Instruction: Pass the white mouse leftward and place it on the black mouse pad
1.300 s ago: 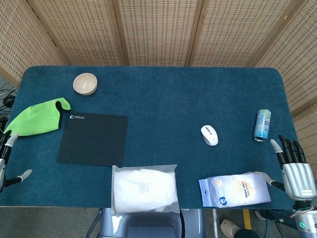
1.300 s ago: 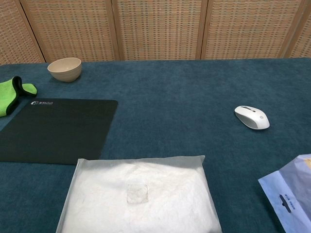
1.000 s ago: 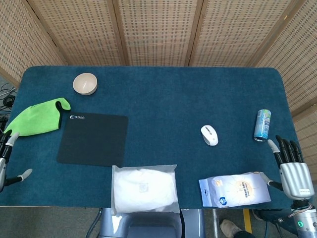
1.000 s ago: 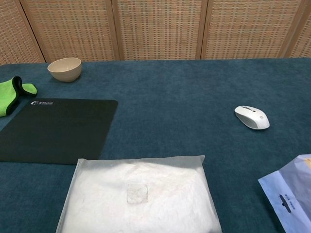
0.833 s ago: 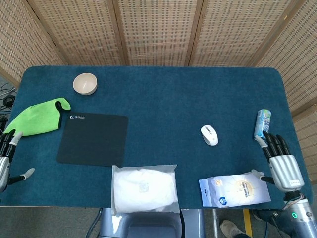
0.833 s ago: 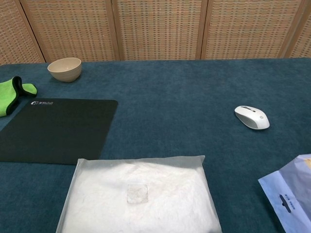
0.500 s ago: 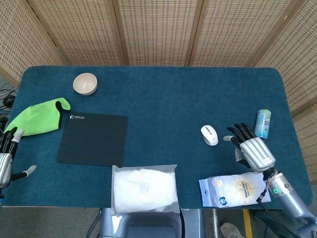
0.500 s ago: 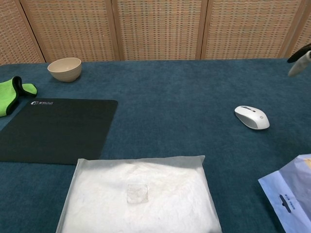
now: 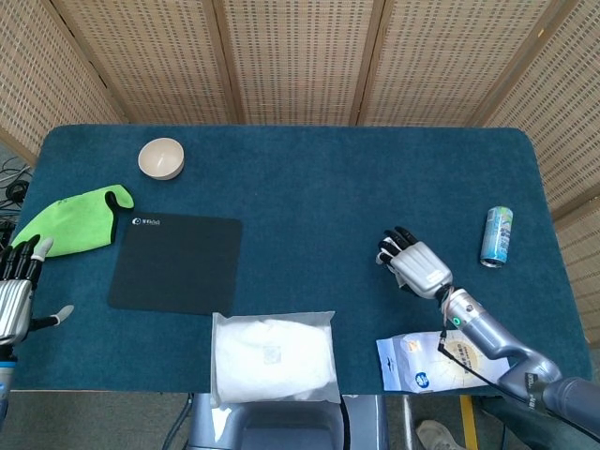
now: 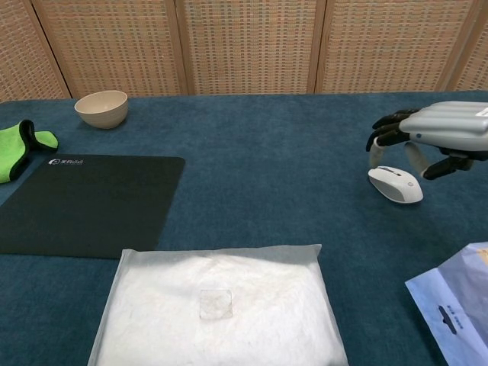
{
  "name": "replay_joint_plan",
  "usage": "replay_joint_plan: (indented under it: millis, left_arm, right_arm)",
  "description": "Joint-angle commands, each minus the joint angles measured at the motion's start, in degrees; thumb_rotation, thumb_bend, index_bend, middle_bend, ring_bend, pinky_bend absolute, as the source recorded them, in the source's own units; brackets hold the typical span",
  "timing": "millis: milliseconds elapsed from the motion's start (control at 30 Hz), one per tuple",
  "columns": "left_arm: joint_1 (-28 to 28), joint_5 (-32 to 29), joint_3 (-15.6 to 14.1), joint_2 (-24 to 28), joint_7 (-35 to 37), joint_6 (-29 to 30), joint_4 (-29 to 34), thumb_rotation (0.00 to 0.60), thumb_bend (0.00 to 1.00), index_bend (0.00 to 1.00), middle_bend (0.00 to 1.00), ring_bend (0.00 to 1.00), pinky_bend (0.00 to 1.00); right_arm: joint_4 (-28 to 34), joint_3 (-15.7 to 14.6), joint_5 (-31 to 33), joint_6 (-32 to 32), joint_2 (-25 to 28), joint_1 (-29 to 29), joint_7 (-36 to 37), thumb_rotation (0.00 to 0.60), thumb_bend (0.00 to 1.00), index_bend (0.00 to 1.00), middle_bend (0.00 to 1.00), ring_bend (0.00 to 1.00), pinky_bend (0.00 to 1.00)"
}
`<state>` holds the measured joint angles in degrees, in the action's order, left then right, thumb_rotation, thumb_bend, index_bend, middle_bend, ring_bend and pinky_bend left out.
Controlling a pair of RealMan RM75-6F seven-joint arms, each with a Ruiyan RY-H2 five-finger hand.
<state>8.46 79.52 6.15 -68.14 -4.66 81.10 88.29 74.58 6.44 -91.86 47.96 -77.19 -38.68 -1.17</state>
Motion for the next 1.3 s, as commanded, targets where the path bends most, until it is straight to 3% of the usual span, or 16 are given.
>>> replay_joint_plan:
  millis: [33, 367, 900, 1167, 1300]
  left_arm:
    - [0.04, -0.38, 0.09, 0.00, 0.04, -0.16, -0.08, 0.600, 0.00, 0.00, 0.00, 0.00, 0.00]
    - [0.07, -1.49, 0.33, 0.21, 0.98, -0.61, -0.45, 0.600, 0.00, 0.00, 0.00, 0.00, 0.00]
    - [0.34, -2.06, 0.32, 0.32, 1.01, -1.09, -0.36, 0.600, 0.00, 0.00, 0.00, 0.00, 0.00]
    - [0.35, -1.91, 0.13, 0.29, 0.70, -0.96, -0.13, 0.600, 0.00, 0.00, 0.00, 0.00, 0.00]
    - [0.22, -1.75, 0.05, 0.39, 0.51, -0.59, 0.16, 0.600, 0.00, 0.00, 0.00, 0.00, 0.00]
  right_arm:
    - [-1.72, 0.01, 0.58, -1.57, -2.33, -2.02, -2.35, 0.600, 1.00, 0.31, 0.20, 0.02, 0.05]
    - [-10.75, -2.04, 0.23, -3.46, -8.80, -5.19, -10.50, 0.600, 1.00, 0.33, 0.21, 0.03, 0.05]
    - [-20.48, -2.23, 5.69, -3.70, -12.96, -4.85, -17.57, 0.600, 1.00, 0.33, 0.21, 0.03, 0.06]
    - [-20.13, -2.26, 9.65, -4.90, -10.72, -3.76, -24.33, 0.600, 1.00, 0.38, 0.27, 0.05, 0.12]
    - [-16.81, -1.12, 16.46, -8.27, -7.78, -3.03, -31.03, 0.600, 1.00, 0.40, 0.28, 0.10, 0.17]
